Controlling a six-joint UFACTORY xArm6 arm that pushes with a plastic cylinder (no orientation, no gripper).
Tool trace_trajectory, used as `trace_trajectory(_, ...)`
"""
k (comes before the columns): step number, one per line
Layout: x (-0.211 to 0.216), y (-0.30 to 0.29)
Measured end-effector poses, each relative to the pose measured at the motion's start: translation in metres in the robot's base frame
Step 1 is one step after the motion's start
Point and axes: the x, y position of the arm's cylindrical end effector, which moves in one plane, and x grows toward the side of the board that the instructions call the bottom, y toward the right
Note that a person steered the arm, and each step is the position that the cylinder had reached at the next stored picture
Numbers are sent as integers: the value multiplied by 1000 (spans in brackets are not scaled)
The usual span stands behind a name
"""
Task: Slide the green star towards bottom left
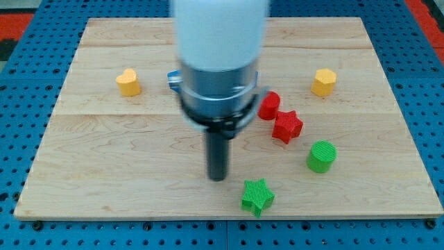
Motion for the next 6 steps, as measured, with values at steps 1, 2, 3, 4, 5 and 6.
trace_trajectory(1,31,-17)
trace_trajectory(2,39,48)
trace_trajectory(3,38,116)
trace_trajectory(4,38,156)
trace_trajectory(5,39,143)
trace_trajectory(6,45,139)
